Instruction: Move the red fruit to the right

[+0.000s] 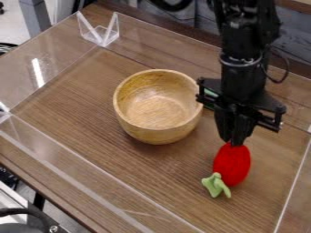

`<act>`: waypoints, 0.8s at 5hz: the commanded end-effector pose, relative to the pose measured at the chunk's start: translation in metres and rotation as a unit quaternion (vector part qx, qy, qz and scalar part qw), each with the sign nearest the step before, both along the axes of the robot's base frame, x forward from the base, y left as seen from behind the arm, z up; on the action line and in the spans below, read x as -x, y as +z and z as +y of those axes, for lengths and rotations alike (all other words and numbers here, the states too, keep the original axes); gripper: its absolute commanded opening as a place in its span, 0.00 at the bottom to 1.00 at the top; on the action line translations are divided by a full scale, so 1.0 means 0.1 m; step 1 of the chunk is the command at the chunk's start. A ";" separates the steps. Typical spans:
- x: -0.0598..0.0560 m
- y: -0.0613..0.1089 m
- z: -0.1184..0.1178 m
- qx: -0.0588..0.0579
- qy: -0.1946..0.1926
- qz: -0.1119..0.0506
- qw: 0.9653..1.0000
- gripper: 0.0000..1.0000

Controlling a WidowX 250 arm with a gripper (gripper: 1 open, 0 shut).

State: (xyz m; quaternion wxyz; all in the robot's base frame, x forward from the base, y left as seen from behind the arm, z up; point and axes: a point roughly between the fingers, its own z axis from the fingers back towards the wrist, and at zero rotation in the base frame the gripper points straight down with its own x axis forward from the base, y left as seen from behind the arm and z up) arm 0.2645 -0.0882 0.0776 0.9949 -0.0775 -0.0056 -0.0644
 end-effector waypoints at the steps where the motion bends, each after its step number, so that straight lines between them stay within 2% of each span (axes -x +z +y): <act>1: -0.12 0.14 -0.01 0.002 0.002 -0.025 1.000 0.00; 4: -0.18 0.10 0.00 -0.004 0.004 -0.019 1.000 0.00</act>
